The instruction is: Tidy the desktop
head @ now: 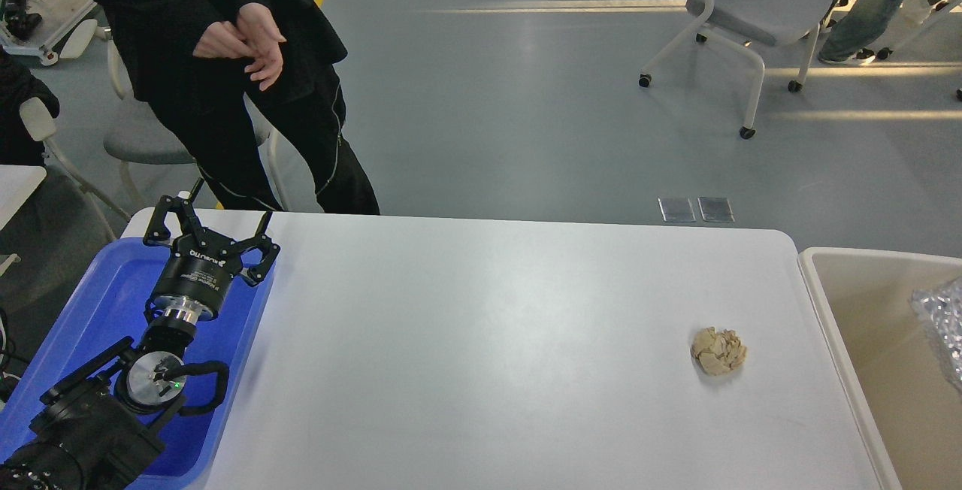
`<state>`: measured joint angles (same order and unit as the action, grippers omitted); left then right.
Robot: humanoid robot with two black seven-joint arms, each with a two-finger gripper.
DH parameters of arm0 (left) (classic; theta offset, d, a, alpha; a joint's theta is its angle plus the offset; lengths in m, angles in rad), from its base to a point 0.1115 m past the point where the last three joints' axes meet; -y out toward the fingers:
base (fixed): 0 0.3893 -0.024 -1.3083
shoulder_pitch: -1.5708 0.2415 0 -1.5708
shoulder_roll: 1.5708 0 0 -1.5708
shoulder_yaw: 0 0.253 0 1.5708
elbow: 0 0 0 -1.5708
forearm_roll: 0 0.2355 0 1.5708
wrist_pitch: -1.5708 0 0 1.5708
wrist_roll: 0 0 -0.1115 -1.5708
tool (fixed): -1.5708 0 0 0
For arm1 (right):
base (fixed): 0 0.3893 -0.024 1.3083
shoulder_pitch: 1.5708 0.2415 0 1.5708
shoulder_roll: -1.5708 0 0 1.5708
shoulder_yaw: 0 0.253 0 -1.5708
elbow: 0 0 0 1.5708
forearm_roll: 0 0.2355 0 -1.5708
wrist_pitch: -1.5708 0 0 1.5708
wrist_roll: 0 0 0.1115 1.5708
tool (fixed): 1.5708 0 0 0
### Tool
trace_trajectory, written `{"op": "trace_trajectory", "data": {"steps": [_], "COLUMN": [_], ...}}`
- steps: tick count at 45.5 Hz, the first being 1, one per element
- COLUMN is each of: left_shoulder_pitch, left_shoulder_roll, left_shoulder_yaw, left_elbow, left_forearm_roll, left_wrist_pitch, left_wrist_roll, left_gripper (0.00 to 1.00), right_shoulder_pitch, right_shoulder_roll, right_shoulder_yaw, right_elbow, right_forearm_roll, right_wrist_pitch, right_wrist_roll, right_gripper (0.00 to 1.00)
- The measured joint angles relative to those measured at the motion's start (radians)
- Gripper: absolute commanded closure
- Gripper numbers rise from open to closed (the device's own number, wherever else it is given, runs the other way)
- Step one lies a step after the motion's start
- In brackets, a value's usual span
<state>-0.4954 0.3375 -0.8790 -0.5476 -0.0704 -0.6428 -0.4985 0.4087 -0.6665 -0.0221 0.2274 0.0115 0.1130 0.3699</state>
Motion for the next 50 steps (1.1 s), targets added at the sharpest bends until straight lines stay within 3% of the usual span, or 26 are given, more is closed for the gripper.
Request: {"op": "trace_trajectory", "data": {"steps": [16,40,42,46,48,49,50], "left_shoulder_pitch": [0.000,0.000,0.000,0.000,0.000,0.000,0.000], "left_shoulder_roll": [0.000,0.000,0.000,0.000,0.000,0.000,0.000], "left_shoulder_yaw": [0.000,0.000,0.000,0.000,0.000,0.000,0.000], "left_elbow": [0.000,0.000,0.000,0.000,0.000,0.000,0.000], "left_forearm_roll": [0.000,0.000,0.000,0.000,0.000,0.000,0.000], "left_wrist_pitch": [0.000,0.001,0.001,0.001,0.001,0.001,0.001], "left_wrist_roll": [0.000,0.000,0.000,0.000,0.000,0.000,0.000], "left_gripper": [0.00,0.00,0.00,0.00,0.00,0.00,0.00], "right_shoulder_pitch": [-0.011,0.015,0.016,0.018,0.019,0.020,0.020], "right_shoulder_roll": [0.143,0.202,0.204,0.207,0.207,0.208,0.208], "right_shoulder_yaw": [0.066,0.083,0.085,0.088,0.090,0.091,0.092], "right_elbow": [-0.178,-0.224,-0.226,-0.226,-0.227,-0.227,-0.227], "right_forearm_roll": [0.007,0.008,0.008,0.009,0.009,0.009,0.010], "right_wrist_pitch": [-0.013,-0.096,-0.100,-0.108,-0.112,-0.115,-0.117], "right_wrist_roll": [-0.051,-0.088,-0.089,-0.092,-0.093,-0.093,-0.093], "right_gripper": [1.00,1.00,0.75,0.37,0.10,0.02,0.01]}}
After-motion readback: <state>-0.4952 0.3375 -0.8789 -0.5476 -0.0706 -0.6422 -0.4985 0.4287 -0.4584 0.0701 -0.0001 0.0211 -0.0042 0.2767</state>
